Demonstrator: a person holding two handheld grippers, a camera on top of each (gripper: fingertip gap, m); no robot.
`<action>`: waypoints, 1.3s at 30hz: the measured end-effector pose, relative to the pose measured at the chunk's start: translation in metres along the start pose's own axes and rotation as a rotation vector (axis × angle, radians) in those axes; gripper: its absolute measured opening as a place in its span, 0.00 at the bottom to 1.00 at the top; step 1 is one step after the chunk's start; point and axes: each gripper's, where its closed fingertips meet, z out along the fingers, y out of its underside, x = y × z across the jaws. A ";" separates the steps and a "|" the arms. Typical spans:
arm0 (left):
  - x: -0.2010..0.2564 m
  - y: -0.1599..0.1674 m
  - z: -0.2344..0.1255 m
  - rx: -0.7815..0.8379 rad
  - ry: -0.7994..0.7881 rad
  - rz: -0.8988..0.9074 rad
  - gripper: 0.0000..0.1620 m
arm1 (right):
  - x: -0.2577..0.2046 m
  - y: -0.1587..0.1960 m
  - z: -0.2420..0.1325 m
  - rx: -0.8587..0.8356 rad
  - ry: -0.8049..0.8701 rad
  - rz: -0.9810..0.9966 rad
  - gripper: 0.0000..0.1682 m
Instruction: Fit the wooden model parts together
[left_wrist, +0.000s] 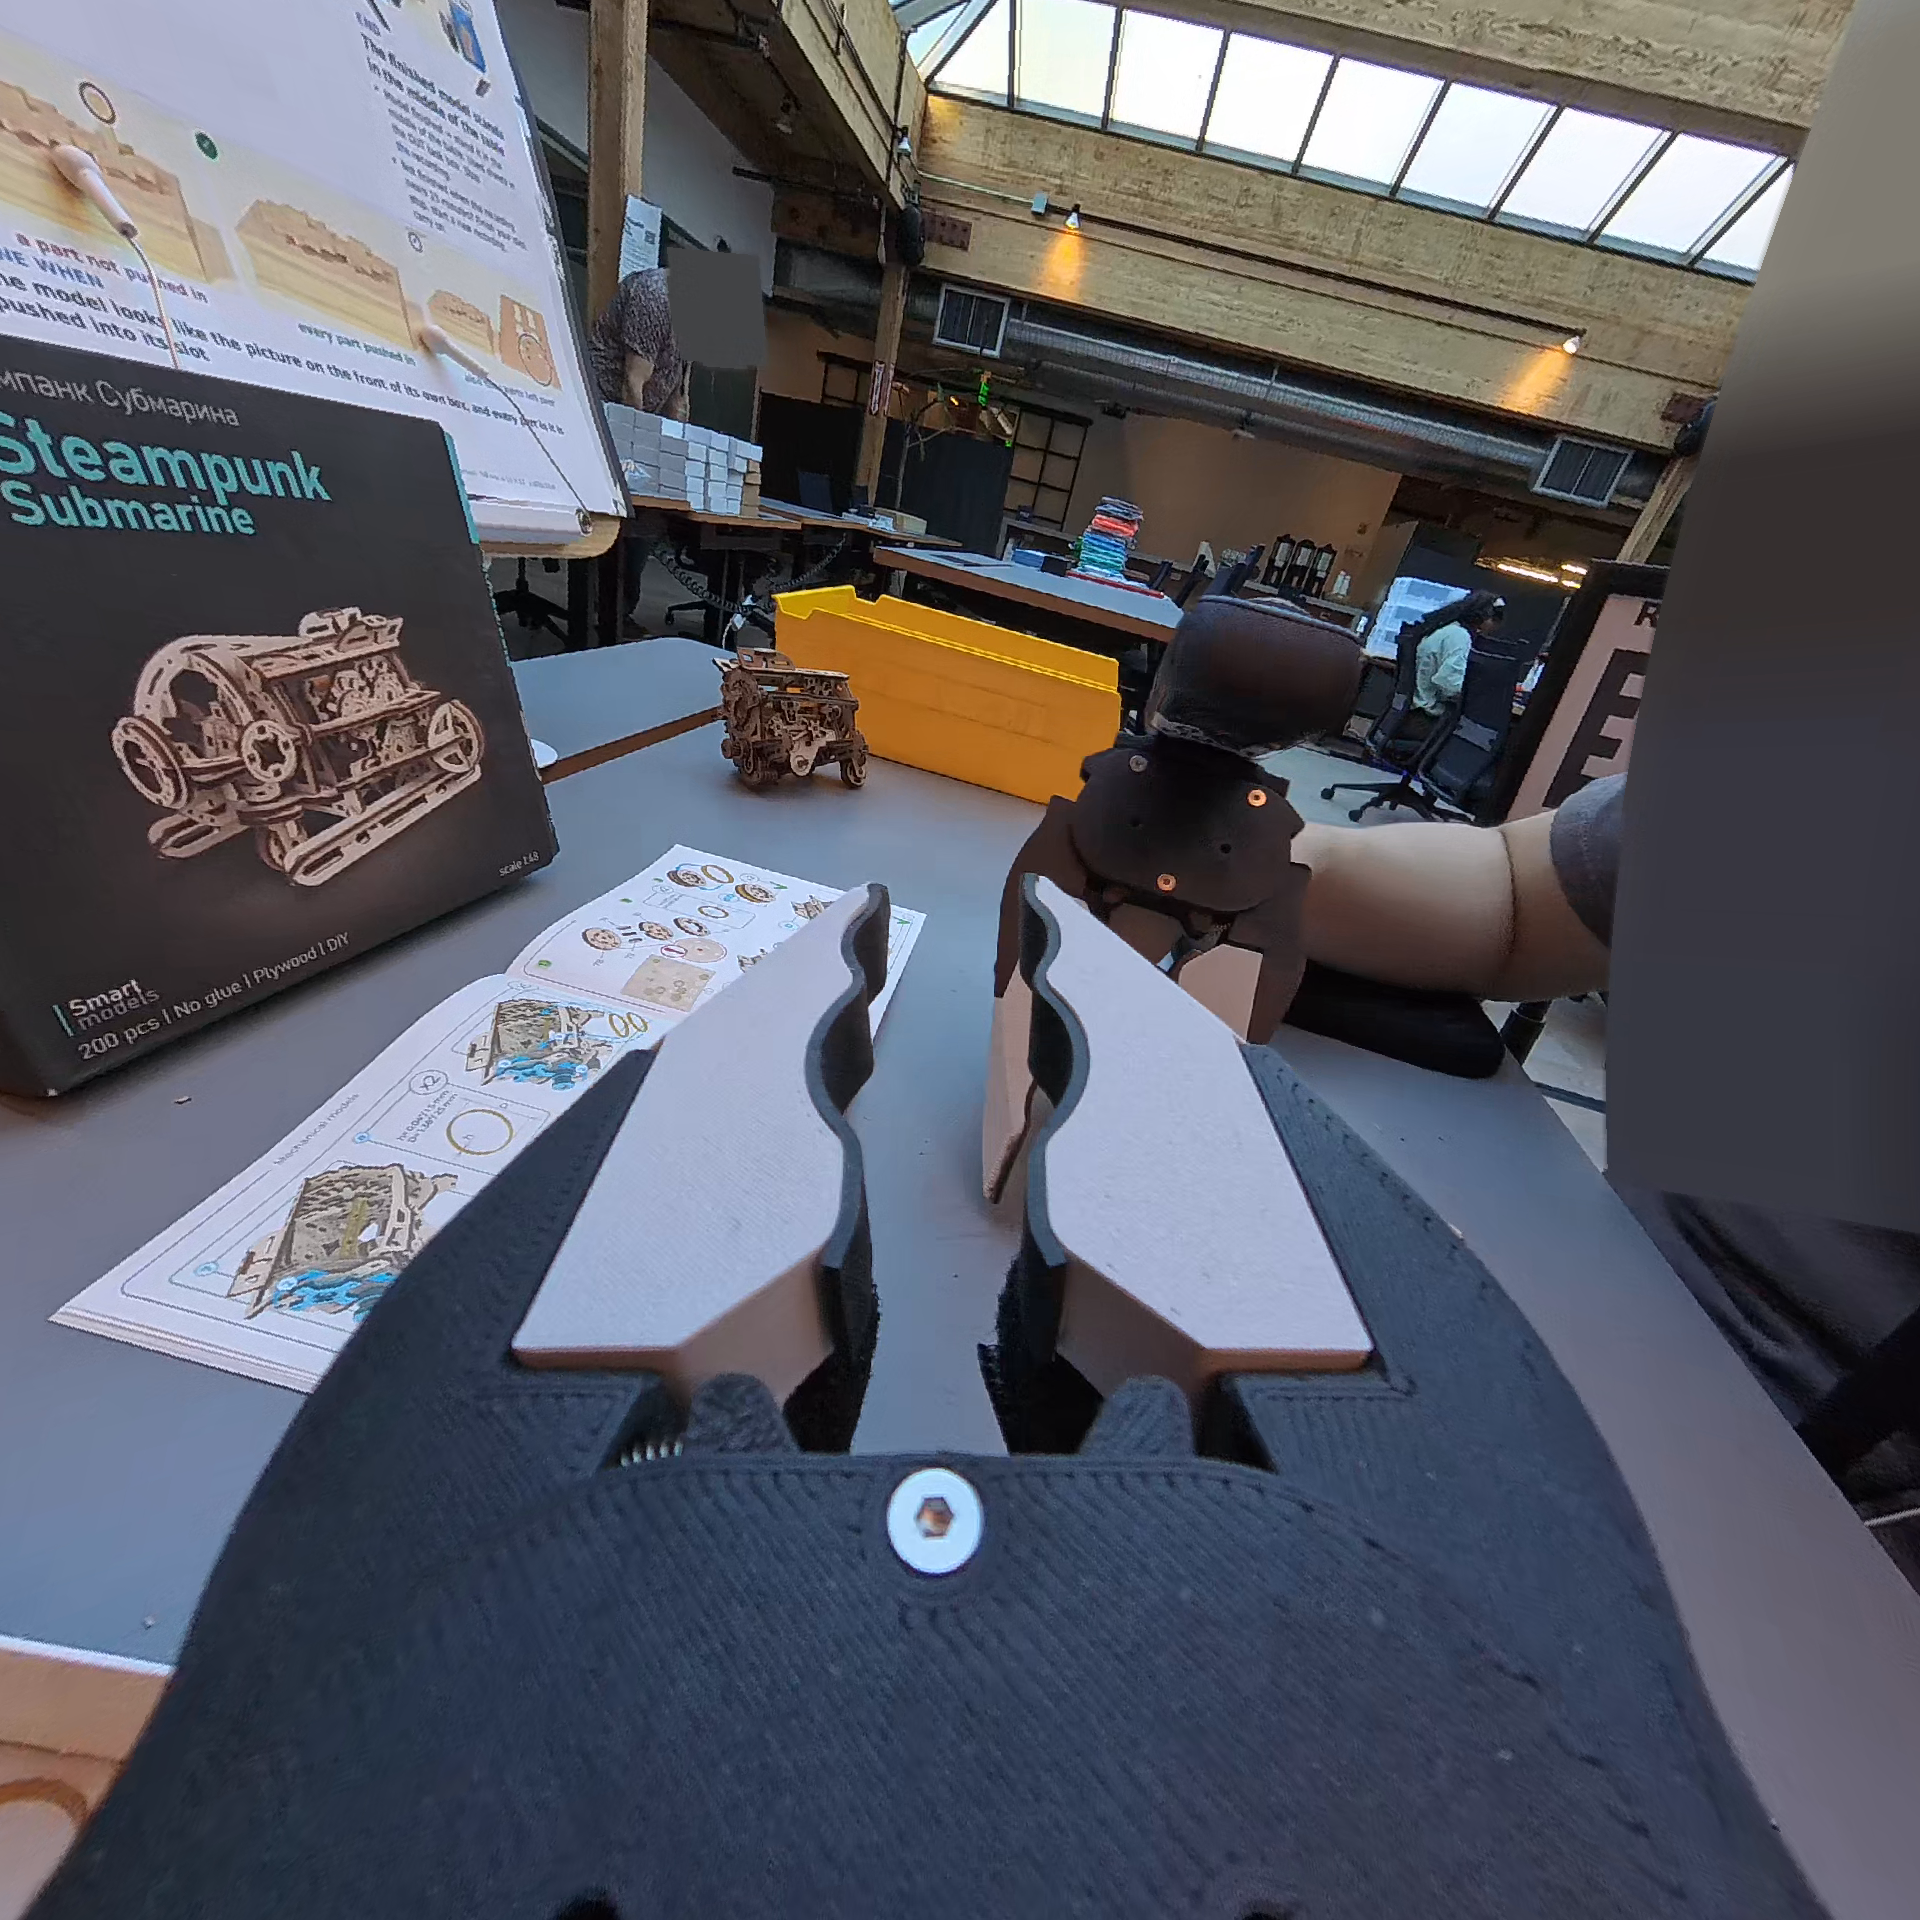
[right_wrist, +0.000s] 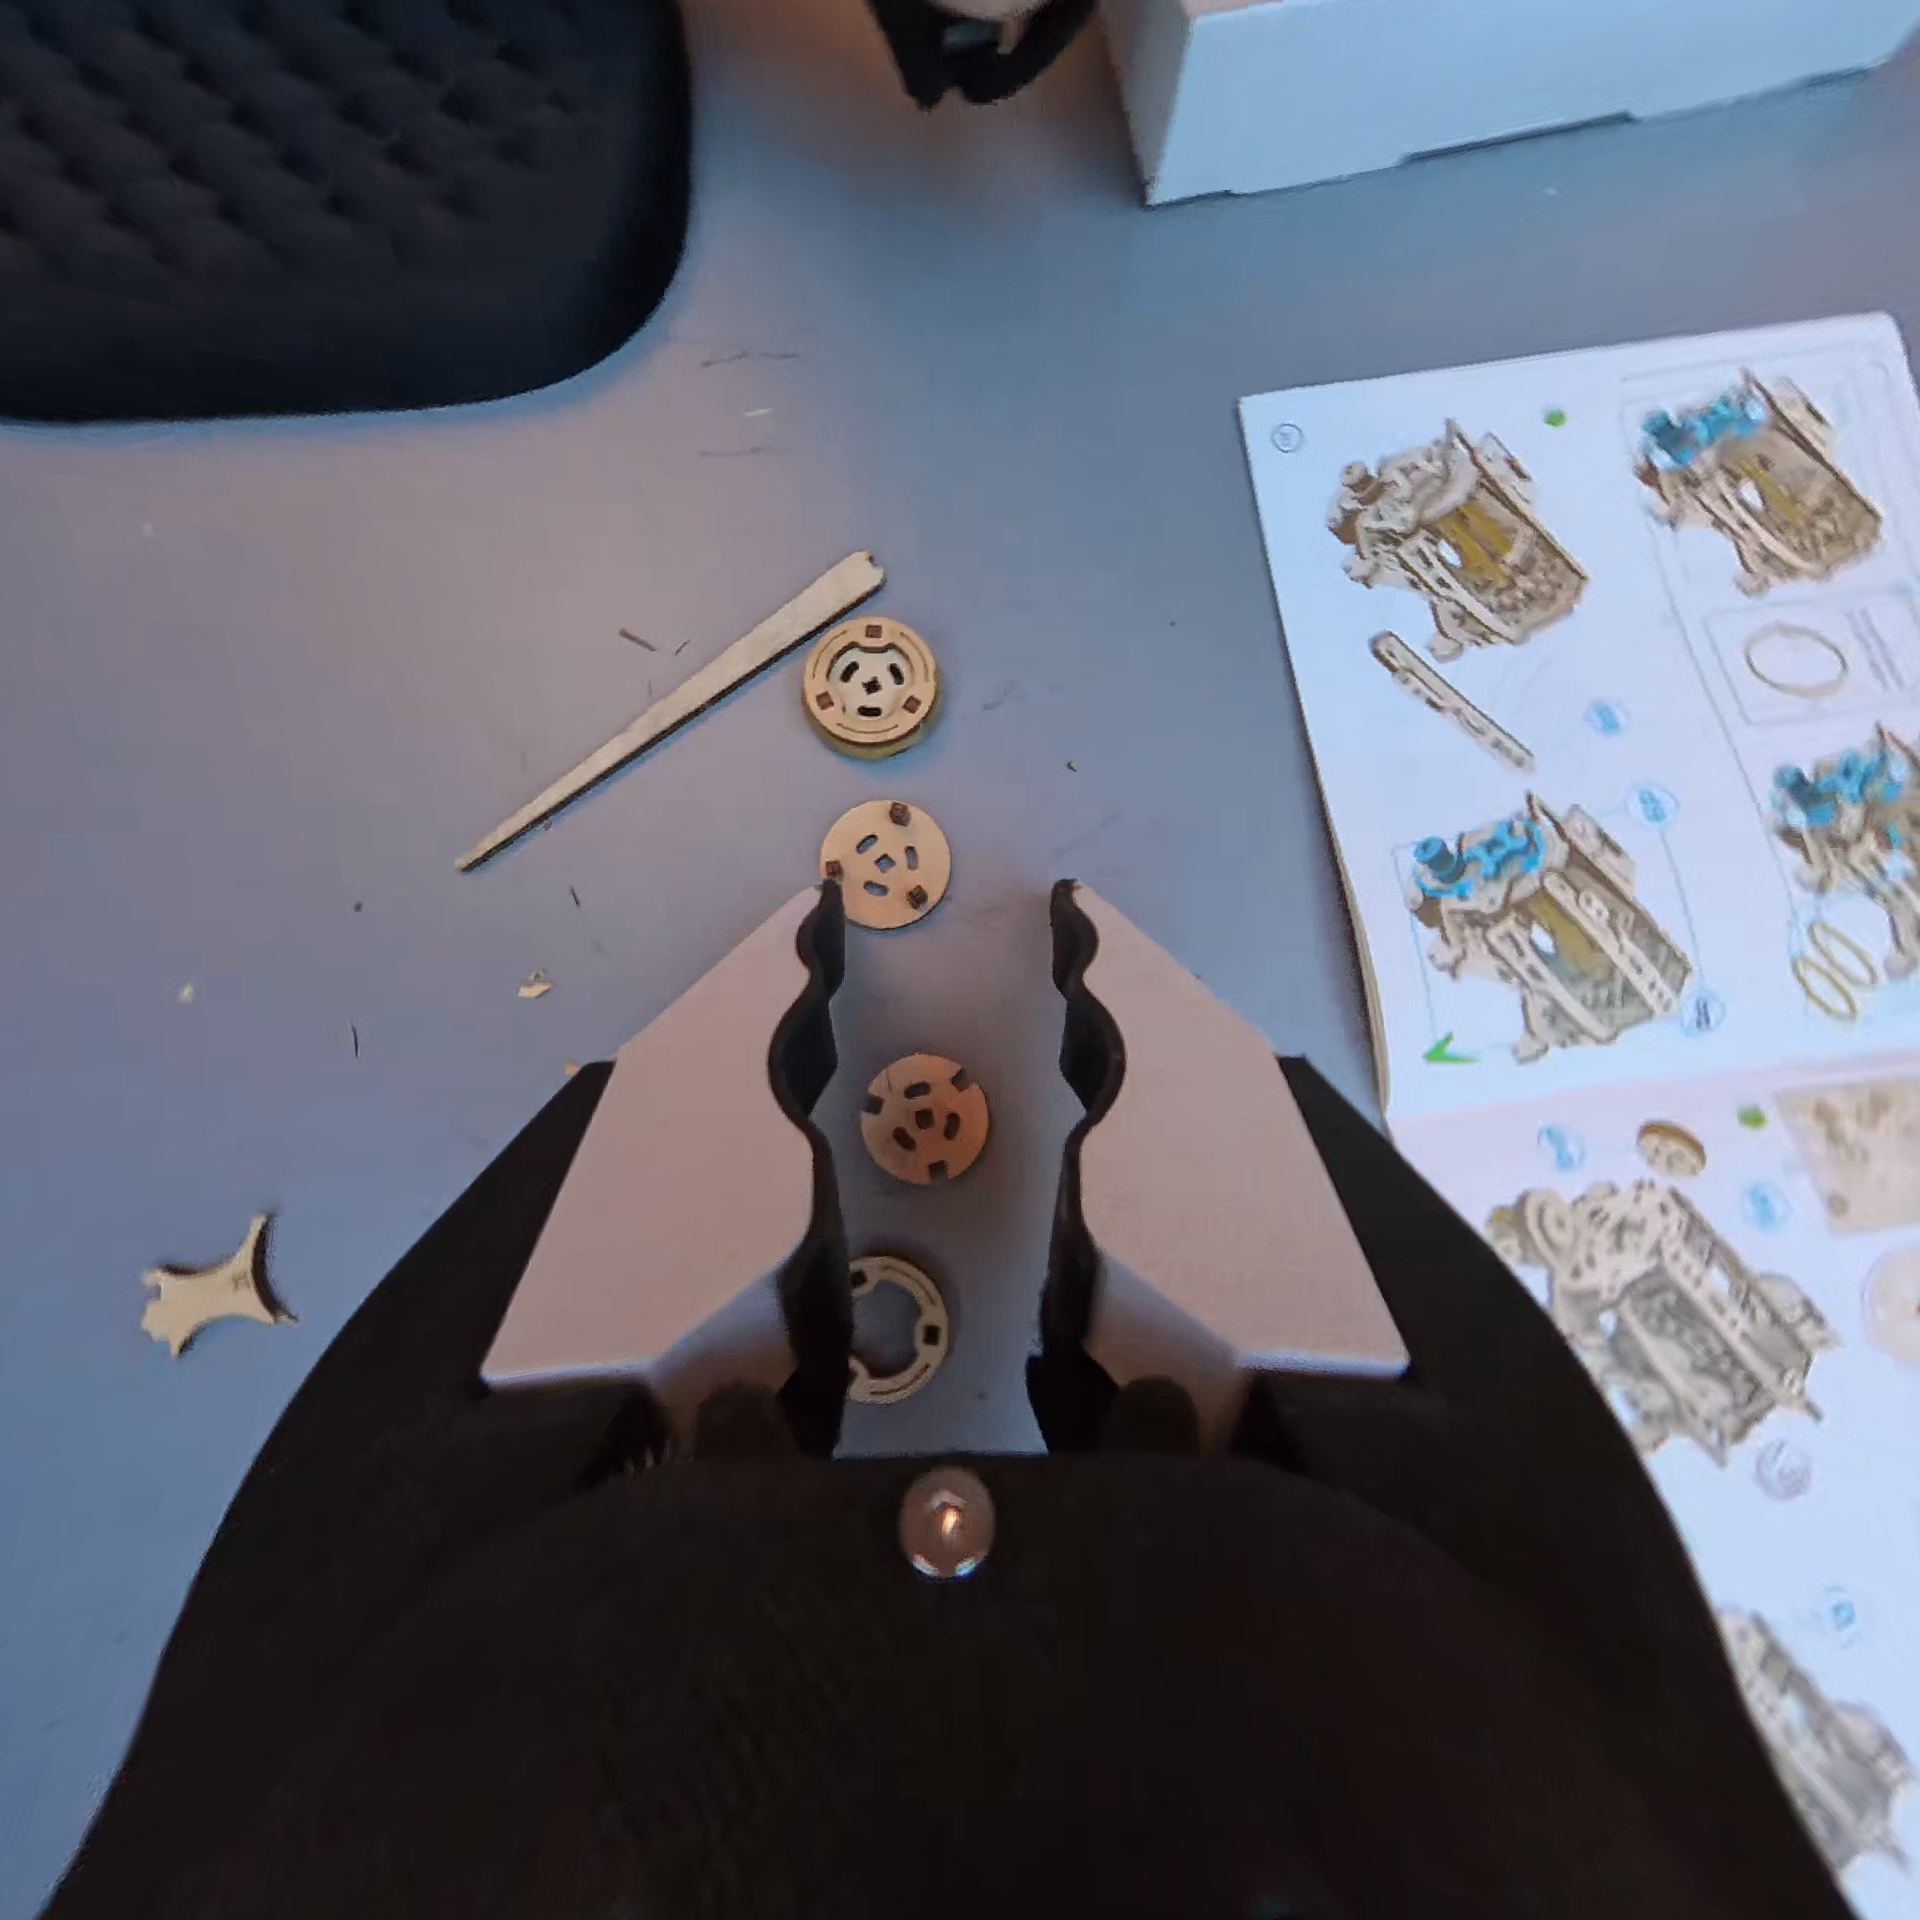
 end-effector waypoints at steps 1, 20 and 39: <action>0.000 0.000 0.000 -0.001 0.001 -0.001 0.14 | 0.000 0.002 0.000 -0.004 0.018 0.041 0.23; 0.001 0.004 0.003 -0.019 0.005 0.003 0.14 | -0.015 0.000 0.006 0.032 0.150 0.115 0.20; 0.001 0.006 0.003 -0.029 0.005 0.008 0.14 | -0.009 0.000 0.005 0.039 0.197 0.094 0.14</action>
